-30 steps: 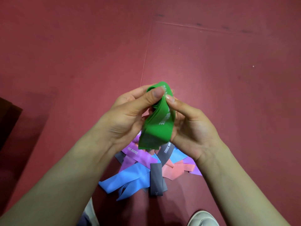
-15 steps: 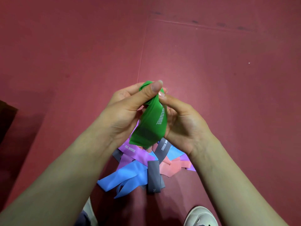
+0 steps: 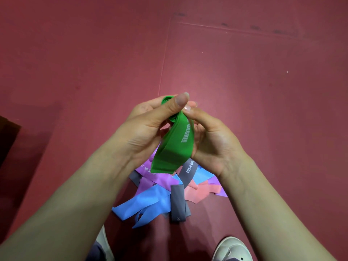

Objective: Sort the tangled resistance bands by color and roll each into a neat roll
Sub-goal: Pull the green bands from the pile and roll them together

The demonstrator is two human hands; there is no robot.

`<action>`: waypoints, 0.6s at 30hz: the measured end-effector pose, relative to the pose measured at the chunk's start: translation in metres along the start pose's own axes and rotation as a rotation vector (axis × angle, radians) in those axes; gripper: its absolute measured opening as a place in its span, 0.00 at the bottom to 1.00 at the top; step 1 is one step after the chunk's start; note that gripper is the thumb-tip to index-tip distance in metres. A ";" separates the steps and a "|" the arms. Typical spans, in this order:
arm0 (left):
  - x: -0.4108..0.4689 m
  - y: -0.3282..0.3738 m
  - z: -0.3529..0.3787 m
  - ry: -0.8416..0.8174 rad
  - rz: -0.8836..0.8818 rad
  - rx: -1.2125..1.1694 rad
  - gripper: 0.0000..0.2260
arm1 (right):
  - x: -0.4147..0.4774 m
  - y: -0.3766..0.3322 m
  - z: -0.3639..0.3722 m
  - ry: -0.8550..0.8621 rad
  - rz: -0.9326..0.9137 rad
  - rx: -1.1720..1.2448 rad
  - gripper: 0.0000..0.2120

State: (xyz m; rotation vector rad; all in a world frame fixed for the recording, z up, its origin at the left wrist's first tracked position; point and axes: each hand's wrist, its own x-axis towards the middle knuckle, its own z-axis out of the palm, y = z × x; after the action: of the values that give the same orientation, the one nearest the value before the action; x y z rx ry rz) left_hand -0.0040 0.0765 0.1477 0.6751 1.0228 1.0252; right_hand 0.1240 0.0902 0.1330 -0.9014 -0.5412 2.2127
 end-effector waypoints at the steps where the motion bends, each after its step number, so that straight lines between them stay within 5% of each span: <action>1: 0.001 0.000 0.000 0.010 0.015 -0.002 0.17 | 0.000 0.000 0.000 0.003 0.003 0.002 0.06; 6: 0.004 -0.004 0.001 0.034 0.029 -0.130 0.18 | 0.000 0.001 0.001 0.001 0.030 0.048 0.08; 10: 0.005 -0.004 0.004 0.062 0.022 -0.222 0.30 | 0.001 0.001 0.001 0.016 0.033 0.063 0.07; 18: 0.003 -0.001 0.003 0.153 0.046 0.044 0.28 | 0.003 -0.001 0.000 0.195 -0.120 -0.142 0.06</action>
State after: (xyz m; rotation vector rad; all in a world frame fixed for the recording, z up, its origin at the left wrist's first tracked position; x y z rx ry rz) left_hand 0.0000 0.0788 0.1467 0.6666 1.1700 1.1097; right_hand 0.1227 0.0929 0.1325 -1.1150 -0.6475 1.9730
